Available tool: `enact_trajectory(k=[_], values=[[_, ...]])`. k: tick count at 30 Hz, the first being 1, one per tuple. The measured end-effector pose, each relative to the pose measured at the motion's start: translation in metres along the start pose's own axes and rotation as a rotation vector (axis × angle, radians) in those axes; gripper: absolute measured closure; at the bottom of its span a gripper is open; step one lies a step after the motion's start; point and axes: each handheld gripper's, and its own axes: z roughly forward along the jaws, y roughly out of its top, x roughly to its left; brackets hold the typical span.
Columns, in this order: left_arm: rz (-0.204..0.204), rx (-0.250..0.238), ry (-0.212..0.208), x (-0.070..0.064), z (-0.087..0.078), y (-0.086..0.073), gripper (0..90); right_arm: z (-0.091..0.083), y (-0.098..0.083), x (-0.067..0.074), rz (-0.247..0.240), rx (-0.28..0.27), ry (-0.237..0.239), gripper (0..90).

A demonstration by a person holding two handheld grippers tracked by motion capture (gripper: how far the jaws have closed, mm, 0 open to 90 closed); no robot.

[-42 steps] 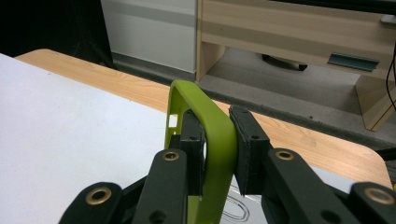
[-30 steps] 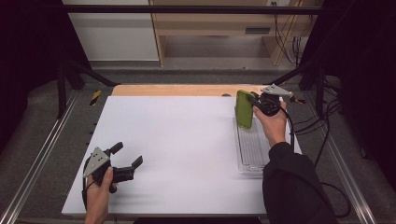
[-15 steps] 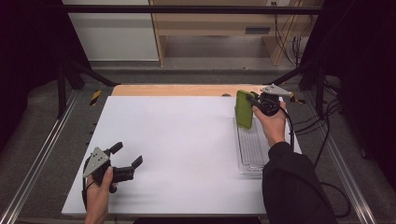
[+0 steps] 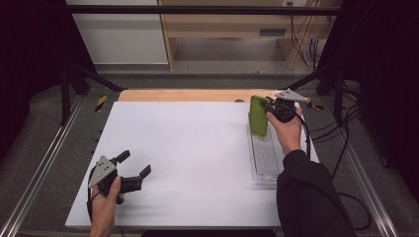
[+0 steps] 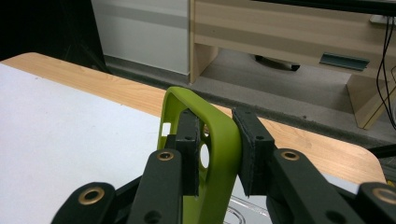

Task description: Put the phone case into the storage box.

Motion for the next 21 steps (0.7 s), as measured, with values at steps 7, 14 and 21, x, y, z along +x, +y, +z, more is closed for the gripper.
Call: enact_trajectory(k=[7, 14, 21], values=[[-0.001, 0.000, -0.001, 0.0000, -0.0003, 0.0001, 2.4, 0.0012, 0.0007, -0.0006, -0.001, 0.006, -0.006, 71.5], [0.004, 0.001, 0.002, -0.0008, -0.0005, 0.0004, 2.4, 0.0027, 0.0003, -0.0001, 0.002, 0.002, -0.010, 69.4], [0.004, 0.000, 0.001, -0.0010, -0.0005, 0.0006, 2.4, 0.0034, -0.0002, -0.0031, 0.011, 0.007, -0.023, 68.0]])
